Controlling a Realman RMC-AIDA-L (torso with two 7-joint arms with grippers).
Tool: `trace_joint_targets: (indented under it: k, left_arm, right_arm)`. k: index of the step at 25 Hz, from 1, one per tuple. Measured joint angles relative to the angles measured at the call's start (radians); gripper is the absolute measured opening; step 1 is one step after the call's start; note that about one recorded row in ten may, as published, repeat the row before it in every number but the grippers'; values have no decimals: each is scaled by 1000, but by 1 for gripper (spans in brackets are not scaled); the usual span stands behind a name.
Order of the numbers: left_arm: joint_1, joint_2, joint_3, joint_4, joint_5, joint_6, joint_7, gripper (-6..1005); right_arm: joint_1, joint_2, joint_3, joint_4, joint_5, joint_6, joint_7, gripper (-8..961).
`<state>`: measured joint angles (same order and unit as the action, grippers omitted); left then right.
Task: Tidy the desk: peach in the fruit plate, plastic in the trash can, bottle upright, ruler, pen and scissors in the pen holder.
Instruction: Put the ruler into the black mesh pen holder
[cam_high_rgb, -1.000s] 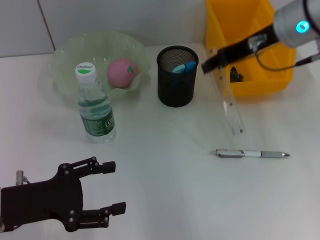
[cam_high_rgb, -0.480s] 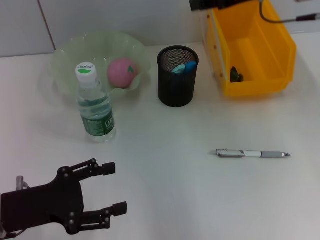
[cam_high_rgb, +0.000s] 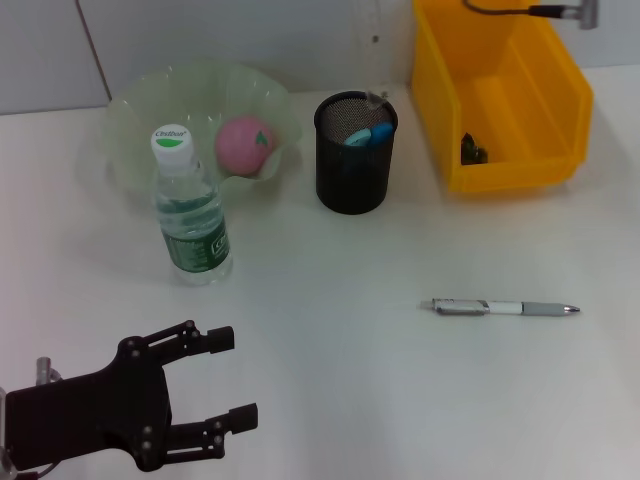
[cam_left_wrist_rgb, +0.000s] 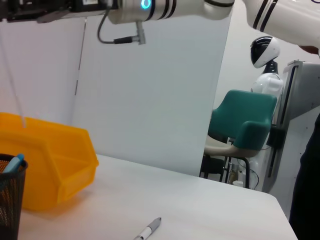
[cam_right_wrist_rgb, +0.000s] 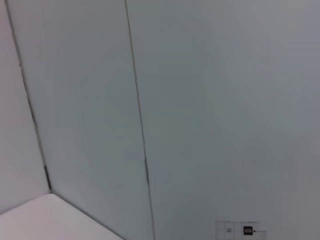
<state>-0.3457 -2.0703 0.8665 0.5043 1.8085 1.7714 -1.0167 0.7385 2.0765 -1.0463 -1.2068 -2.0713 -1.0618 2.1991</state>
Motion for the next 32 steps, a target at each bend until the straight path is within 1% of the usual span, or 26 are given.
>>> trace_joint_targets:
  k: [4,5,6,9,10,11,15,24,30,32]
  left_arm:
    - [-3,1,1,-21,-1,-3,5,840]
    - [-6,3,4,-34,-1,-5,8,840]
    - [-6,3,4,-34,-1,-5,8,840]
    - [-7,4,7,-36,2,-9,9,840]
    - [-8,4,5,-36,3,-12,7,840]
    - [-8,4,5,-36,3,-12,7,840]
    - [-8,4,2,-37,2,-14,5,840]
    - [-9,7,1,-34,2,-24,1,840]
    - [-9,7,0,-30,1,-27,-3,840]
    - [-9,7,0,-30,1,-25,-4,840]
  right_arm:
    - [4,1,-88,62,8,130,-53,381]
    - [5,2,-130,89,19,189,-76,381]
    - [5,2,-130,89,19,189,-76,381]
    - [0,4,-184,126,64,272,-120,381]
    - [-2,4,-204,154,113,310,-166,381]
    - [-2,4,-204,154,113,310,-166,381]
    - [8,5,-213,228,221,338,-261,382]
    - [7,5,-214,295,249,363,-299,381]
    - [11,7,-215,381,388,369,-436,381]
    - [12,7,-215,396,406,370,-460,381]
